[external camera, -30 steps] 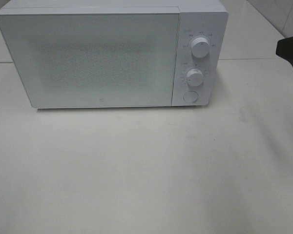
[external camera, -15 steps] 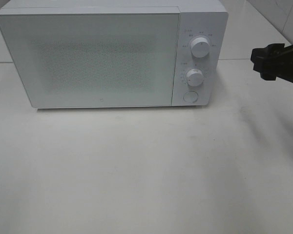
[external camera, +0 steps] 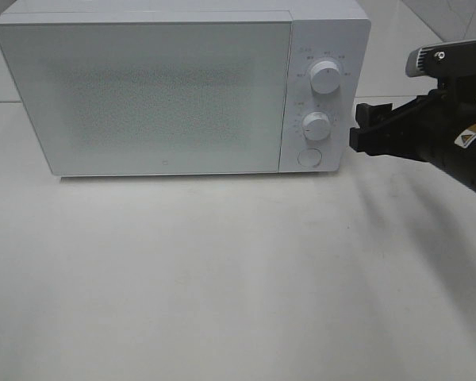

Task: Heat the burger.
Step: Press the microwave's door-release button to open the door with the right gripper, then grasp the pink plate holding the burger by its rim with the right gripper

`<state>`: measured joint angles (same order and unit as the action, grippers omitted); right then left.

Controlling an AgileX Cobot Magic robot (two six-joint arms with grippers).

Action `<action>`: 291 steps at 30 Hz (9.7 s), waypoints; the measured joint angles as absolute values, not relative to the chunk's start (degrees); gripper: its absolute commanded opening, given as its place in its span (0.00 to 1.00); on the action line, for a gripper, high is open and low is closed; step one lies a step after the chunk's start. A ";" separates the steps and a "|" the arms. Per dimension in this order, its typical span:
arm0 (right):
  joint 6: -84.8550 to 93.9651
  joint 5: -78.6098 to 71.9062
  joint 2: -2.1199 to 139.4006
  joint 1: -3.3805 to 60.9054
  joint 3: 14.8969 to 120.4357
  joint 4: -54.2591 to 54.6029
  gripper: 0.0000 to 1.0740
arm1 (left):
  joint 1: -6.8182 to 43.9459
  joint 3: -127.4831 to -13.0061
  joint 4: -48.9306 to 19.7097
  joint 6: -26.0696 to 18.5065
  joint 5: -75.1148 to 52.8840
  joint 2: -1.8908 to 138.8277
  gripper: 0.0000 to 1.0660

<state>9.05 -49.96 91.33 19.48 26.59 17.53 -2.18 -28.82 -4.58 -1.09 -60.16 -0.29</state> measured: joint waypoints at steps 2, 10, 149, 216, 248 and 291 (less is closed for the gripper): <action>10.14 -52.48 92.93 21.66 26.59 20.45 0.70 | -2.18 -28.82 -4.58 -1.09 -60.16 -0.29 0.90; 10.71 -58.73 98.09 29.28 26.64 28.25 0.70 | -2.18 -28.82 -4.58 -1.09 -60.16 -0.29 0.90; -75.29 -58.38 127.54 34.49 55.29 51.85 0.00 | -2.18 -28.82 -4.58 -1.09 -60.16 -0.29 0.90; -30.83 -16.84 97.80 31.17 39.82 45.72 0.00 | -2.18 -28.82 -4.58 -1.09 -60.16 -0.29 0.90; 10.37 36.04 87.15 19.31 49.10 17.48 0.01 | -2.18 -28.82 -4.58 -1.09 -60.16 -0.29 0.90; 85.03 27.56 87.09 28.25 53.23 2.52 0.55 | -2.18 -28.82 -4.58 -1.09 -60.16 -0.29 0.90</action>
